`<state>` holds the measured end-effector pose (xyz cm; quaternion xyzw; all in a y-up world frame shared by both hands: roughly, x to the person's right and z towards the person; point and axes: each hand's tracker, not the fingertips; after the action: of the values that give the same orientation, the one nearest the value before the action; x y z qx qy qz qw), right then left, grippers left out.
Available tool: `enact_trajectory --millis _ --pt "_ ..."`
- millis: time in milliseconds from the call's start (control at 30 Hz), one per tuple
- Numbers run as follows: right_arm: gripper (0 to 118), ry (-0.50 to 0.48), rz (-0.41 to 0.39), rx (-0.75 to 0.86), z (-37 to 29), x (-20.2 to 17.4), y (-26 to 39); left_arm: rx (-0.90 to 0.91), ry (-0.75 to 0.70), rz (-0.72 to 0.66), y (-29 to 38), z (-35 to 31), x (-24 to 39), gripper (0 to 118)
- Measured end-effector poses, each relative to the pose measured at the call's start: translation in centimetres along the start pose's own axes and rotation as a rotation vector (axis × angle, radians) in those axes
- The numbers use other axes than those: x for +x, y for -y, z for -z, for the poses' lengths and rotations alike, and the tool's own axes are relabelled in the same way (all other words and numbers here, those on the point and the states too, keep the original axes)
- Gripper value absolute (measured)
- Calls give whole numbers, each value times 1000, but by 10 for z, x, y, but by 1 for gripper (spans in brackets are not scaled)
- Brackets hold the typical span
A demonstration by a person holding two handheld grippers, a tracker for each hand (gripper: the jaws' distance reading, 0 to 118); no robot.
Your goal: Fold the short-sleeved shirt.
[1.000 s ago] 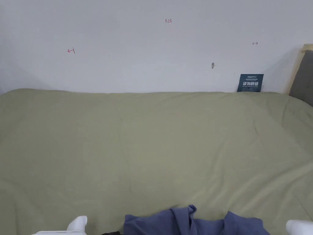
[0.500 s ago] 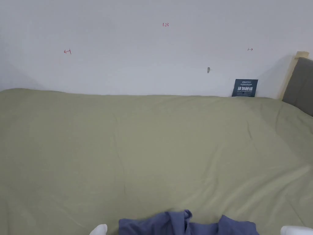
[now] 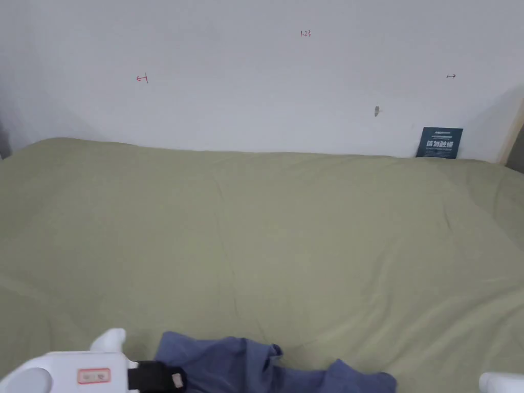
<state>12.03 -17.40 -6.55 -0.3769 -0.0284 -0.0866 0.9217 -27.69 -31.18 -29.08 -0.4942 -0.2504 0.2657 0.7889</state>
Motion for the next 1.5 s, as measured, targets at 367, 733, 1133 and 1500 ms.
enact_trajectory --millis 367,733,1133,1500 --pt "2 -30 -56 -33 21 -24 -9 45 -395 -5 -28 -83 -72 9" --pt "2 -17 -50 -19 16 -16 -13 101 -351 264 -10 -80 54 9" --pt "2 7 11 -3 2 7 -1 -160 -194 424 48 52 148 9" --pt "2 7 24 2 0 10 1 -43 -64 263 33 26 141 80"
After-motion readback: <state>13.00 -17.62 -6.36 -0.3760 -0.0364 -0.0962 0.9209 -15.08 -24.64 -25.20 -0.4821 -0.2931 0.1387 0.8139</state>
